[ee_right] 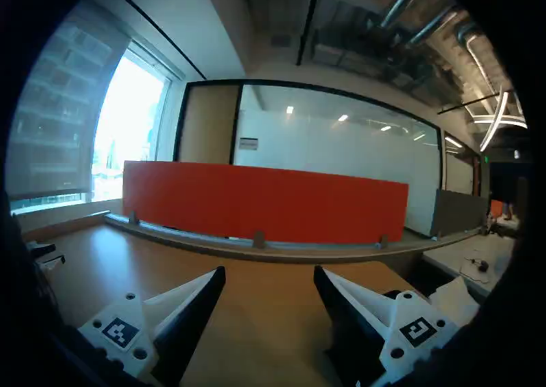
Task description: Fold towel
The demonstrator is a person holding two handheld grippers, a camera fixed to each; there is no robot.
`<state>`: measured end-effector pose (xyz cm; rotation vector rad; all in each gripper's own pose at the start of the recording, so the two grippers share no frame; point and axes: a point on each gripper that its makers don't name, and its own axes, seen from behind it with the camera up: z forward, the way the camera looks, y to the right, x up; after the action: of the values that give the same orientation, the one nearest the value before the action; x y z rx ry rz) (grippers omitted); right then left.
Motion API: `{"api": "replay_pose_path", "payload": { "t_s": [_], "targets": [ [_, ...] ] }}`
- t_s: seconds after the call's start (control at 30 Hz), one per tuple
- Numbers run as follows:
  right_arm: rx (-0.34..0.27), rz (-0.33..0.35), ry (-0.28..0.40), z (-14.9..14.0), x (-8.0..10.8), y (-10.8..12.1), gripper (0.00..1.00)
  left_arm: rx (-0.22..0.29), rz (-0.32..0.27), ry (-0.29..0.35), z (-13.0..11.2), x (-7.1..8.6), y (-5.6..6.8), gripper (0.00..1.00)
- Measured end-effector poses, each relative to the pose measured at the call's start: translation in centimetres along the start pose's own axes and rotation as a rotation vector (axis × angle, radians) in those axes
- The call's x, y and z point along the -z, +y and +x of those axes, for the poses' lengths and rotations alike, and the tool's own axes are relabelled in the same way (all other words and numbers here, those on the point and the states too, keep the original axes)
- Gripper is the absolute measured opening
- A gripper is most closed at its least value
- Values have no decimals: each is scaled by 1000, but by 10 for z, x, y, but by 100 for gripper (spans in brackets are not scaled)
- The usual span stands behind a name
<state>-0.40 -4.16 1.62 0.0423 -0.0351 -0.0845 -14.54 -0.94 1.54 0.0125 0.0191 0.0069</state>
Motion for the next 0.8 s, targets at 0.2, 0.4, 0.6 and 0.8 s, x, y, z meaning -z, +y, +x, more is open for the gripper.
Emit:
{"api": "replay_pose_path", "payload": {
  "t_s": [0.2,0.4,0.6,0.8],
  "targets": [
    [-4,-24,21,-2,3,16,100,1,0,0,0,-1,0,94],
    [-6,-28,34,-13,5,27,100,0,0,1,-1,-1,1,94],
    [-22,-31,41,-25,3,33,100,1,0,1,-1,-1,1,93],
    [-53,-23,33,-48,2,36,100,1,0,1,-1,-1,1,93]
  ]
}}
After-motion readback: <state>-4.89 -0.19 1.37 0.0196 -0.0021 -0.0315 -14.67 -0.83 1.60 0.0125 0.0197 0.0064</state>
